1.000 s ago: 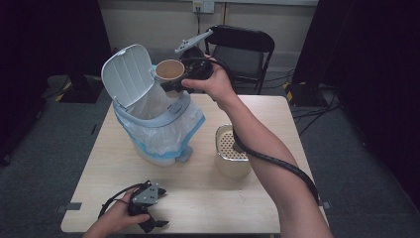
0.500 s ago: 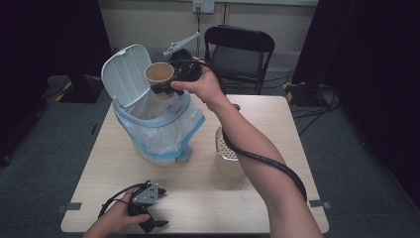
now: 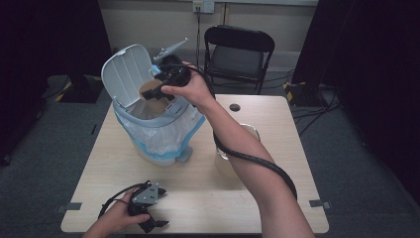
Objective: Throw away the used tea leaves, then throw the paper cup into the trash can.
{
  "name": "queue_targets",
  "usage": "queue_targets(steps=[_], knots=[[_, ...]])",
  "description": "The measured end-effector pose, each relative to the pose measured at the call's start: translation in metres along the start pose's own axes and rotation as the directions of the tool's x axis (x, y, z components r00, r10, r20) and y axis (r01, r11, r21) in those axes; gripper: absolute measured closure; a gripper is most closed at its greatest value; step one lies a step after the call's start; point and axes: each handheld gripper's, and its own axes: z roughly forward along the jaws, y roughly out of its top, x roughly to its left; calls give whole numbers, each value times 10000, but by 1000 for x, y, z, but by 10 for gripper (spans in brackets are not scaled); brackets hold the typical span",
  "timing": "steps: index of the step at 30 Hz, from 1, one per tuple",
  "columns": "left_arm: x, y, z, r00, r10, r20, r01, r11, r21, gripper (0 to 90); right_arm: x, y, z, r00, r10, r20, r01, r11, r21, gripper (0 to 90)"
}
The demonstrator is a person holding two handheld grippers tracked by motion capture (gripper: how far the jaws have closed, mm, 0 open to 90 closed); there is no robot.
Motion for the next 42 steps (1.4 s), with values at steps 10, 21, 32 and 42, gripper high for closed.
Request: queue_targets(steps=[10, 21, 32, 42], knots=[[0, 0, 0, 10000, 3, 0, -3, 10000, -3, 0, 0, -17, -38, 9998, 18, 212, -16, 10000, -81, 160], [0, 0, 0, 10000, 43, -28, -43, 10000, -9, 0, 1, -43, -74, 9993, 77, 370, -80, 9999, 61, 145], [0, 0, 0, 10000, 34, -34, -34, 10000, -8, 0, 1, -70, -101, 9970, 328, 705, -337, 9994, 112, 142], [0, 0, 0, 10000, -2, -61, 2, 10000, -64, 0, 5, -96, -119, 9953, 356, 897, -391, 9985, 376, 143]])
